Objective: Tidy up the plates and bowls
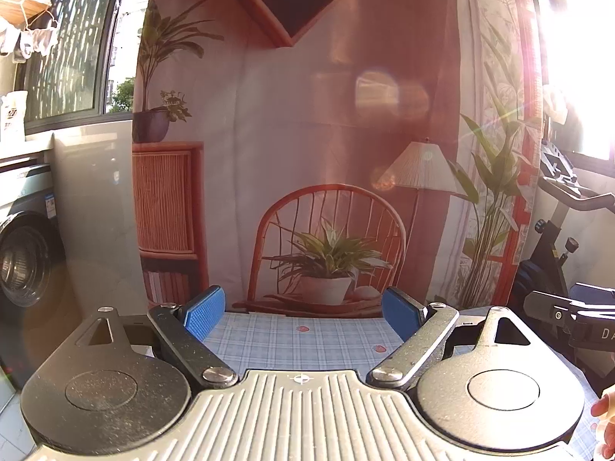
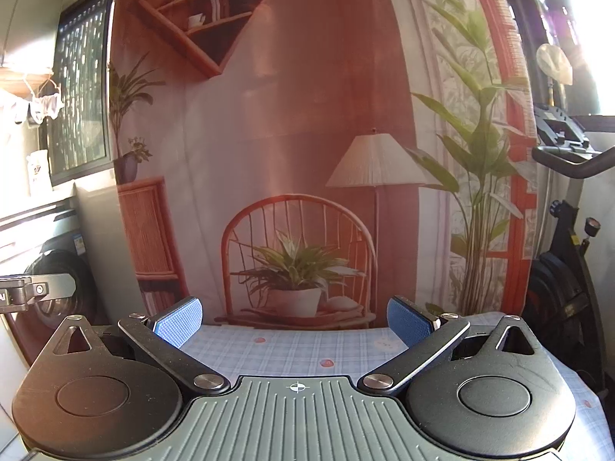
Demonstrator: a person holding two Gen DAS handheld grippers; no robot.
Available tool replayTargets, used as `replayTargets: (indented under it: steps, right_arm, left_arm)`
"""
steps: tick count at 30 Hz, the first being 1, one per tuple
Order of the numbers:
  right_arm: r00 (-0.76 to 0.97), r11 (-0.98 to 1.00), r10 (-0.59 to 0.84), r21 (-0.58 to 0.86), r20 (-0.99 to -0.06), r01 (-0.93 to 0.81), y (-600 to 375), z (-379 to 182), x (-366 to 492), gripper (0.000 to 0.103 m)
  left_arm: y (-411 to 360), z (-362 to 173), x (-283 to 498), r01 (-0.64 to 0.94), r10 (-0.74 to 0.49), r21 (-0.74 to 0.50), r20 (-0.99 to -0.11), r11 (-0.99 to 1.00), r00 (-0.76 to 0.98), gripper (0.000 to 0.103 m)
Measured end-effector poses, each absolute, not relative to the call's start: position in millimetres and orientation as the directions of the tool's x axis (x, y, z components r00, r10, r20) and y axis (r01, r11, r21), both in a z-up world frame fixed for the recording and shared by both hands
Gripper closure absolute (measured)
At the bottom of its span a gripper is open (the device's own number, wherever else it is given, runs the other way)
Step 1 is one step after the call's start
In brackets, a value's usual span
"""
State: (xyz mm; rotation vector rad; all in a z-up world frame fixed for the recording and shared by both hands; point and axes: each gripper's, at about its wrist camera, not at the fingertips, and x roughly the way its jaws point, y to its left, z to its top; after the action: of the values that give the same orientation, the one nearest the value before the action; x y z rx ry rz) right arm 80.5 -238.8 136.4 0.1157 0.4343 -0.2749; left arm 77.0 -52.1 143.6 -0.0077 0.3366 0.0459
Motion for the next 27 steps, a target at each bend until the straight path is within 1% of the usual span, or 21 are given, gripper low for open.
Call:
replayTargets:
  steps: [9, 15, 27]
  right_arm:
    - [0.871, 0.952, -0.268, 0.022, -0.412, 0.304, -229.6, 154.7, 63.4, 0.000]
    - [0.869, 0.952, -0.273, 0.015, -0.413, 0.306, -225.2, 156.5, 61.0, 0.000]
    - [0.865, 0.952, -0.266, 0.024, -0.425, 0.305, -220.7, 150.4, 62.7, 0.000]
  left_arm:
    - [-50.3, 155.7, 58.6, -0.056, 0.048, -0.018, -0.302, 0.998, 0.952, 0.013]
    - [-50.9, 154.6, 54.3, -0.070, 0.070, 0.009, -0.290, 0.997, 0.955, 0.013]
    - [-50.3, 151.7, 54.3, -0.086, 0.091, 0.031, -0.299, 0.996, 0.950, 0.013]
